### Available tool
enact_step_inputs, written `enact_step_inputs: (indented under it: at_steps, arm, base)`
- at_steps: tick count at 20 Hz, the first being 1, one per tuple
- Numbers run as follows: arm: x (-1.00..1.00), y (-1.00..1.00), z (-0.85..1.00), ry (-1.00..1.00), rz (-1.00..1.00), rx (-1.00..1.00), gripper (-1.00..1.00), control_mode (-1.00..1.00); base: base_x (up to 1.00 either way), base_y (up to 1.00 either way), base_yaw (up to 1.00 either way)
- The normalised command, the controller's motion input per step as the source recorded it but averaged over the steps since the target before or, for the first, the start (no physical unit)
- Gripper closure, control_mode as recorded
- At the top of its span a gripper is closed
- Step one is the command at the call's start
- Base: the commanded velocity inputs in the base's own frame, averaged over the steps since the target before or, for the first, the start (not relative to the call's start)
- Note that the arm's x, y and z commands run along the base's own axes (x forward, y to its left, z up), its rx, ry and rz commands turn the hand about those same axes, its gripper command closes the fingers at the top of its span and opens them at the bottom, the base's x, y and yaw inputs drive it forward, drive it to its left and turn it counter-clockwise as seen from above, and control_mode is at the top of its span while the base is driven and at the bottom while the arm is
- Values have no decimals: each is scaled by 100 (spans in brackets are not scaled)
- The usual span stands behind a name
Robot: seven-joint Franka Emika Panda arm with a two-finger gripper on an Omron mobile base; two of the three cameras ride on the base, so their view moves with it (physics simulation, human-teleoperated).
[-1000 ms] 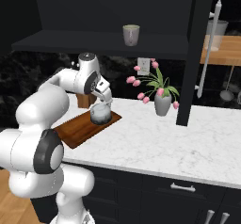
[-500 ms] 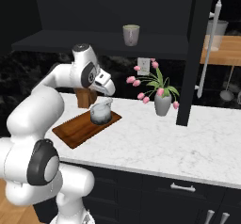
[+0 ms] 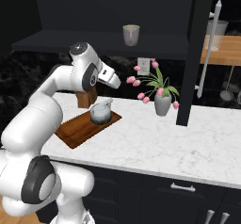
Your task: Pick the kettle from the counter and place it on the tray. Then pick the mug from the cabinet and place it on the tray. Then close the cabinet doors.
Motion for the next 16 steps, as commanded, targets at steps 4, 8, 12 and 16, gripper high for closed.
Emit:
enact_step_inputs:
  at_steps: [4,8,12,16]
  arm:
    - [-4,-29,30,-11,4,0,-100,-100]
    - [-3,-28,52,-3,3,0,-100,-100]
    - [1,-18,50,0,3,-3,-100,-100]
    - [5,-18,37,-5,8,-5,-100,-100]
  base:
    - [0,0,0]
    - [0,0,0]
    - [0,0,0]
    - [0,0,0]
